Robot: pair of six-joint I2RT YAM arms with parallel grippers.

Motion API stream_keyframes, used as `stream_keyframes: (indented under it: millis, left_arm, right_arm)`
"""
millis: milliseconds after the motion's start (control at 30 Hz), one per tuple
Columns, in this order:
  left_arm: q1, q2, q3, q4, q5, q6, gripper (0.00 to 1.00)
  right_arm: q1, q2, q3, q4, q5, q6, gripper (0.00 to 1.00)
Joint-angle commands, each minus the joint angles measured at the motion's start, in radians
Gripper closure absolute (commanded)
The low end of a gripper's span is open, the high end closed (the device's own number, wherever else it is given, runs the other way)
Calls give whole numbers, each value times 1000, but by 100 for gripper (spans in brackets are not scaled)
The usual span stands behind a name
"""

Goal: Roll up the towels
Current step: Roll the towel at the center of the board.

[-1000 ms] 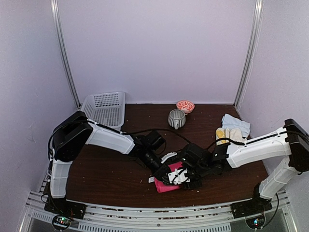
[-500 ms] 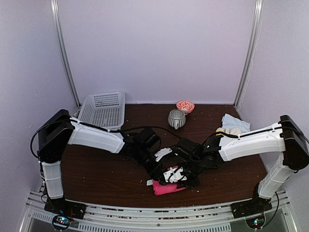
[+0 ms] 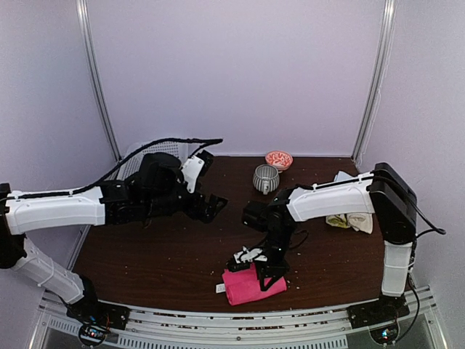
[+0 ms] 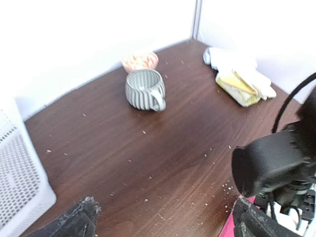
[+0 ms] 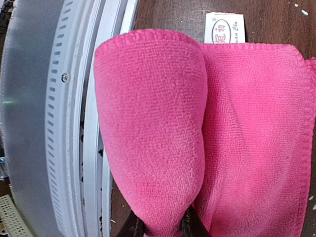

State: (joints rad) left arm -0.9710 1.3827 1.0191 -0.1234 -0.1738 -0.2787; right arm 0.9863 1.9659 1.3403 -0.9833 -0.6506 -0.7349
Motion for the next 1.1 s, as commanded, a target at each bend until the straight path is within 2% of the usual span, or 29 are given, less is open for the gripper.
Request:
stream_keyframes:
  millis: [0,33,67,100,133,200,267,333,367,400,467,700,867,1067]
  left_arm:
    - [5,-142,-78,155,-43,84,4]
    - [5,-170,-85,165,20,117,11]
    - [5,-192,-83,155,95,181,26]
    - [-5,-210,-74,138,121,200,35]
    - [-25,-228,-76,138,136,214,37]
    - [-109,-240,-82,148,156,259,36]
    - [-205,-191,-28,69,102,304,31]
    - [-312,-64,49,-83,-9,345,30]
    - [-369,-11,76,-124,-112,363,30]
    - [-427,41,91,-144,-217,380,30]
    - [-494,126,94,-158,-291,427,28]
    - [-520,326,113,-199,-281,426,26]
    - [-520,430,151,-223,-171,416,26]
    - [-518,514,201,-262,-125,400,30]
  right_arm:
    - [-19,142,48,-145,-79,-14,87]
    - [-28,180,69,-170,-97,-13,87]
    - [-35,208,93,-196,-111,-14,87]
    - [-41,235,112,-219,-122,-42,86]
    - [-48,262,130,-241,-125,-48,86]
    - [-60,308,154,-257,-117,-31,86]
    - [-68,339,165,-251,-104,-11,86]
    - [-77,358,166,-227,-102,22,86]
    - [-80,365,165,-221,-106,25,86]
    - [-82,371,165,-218,-109,24,86]
    - [-85,380,169,-218,-109,23,86]
    - [-87,377,169,-206,-108,29,86]
    - [-87,379,159,-201,-109,27,85]
    - [-88,375,154,-193,-109,26,85]
